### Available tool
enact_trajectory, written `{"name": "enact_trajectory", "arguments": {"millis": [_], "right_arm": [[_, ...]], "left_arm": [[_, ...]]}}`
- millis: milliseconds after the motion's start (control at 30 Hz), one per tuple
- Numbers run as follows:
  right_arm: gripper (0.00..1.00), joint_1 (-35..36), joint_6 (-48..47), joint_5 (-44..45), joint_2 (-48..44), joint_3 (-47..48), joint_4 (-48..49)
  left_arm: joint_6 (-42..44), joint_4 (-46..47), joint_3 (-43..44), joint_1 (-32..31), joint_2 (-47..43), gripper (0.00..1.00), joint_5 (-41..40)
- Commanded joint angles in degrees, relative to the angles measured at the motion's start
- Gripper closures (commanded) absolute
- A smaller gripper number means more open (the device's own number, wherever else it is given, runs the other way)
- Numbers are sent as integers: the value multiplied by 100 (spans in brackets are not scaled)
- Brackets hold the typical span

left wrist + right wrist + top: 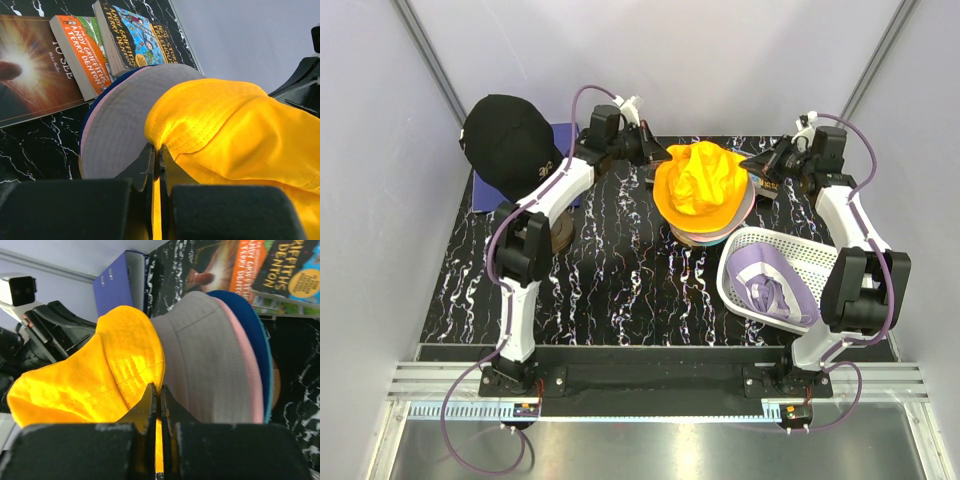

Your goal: Stack the hats

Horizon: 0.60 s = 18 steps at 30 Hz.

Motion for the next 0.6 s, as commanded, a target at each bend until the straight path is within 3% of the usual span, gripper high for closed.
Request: {"name": "enact_trajectory", "arguments": {"millis": [0, 567], "right_arm": [[100, -180, -500, 817, -157, -105, -472], [100, -189, -1195, 1599, -26, -598, -1026]], "left_arm": [[146, 234, 97, -74, 137, 100, -178], [656, 375, -1213, -207, 154, 100, -881]]}}
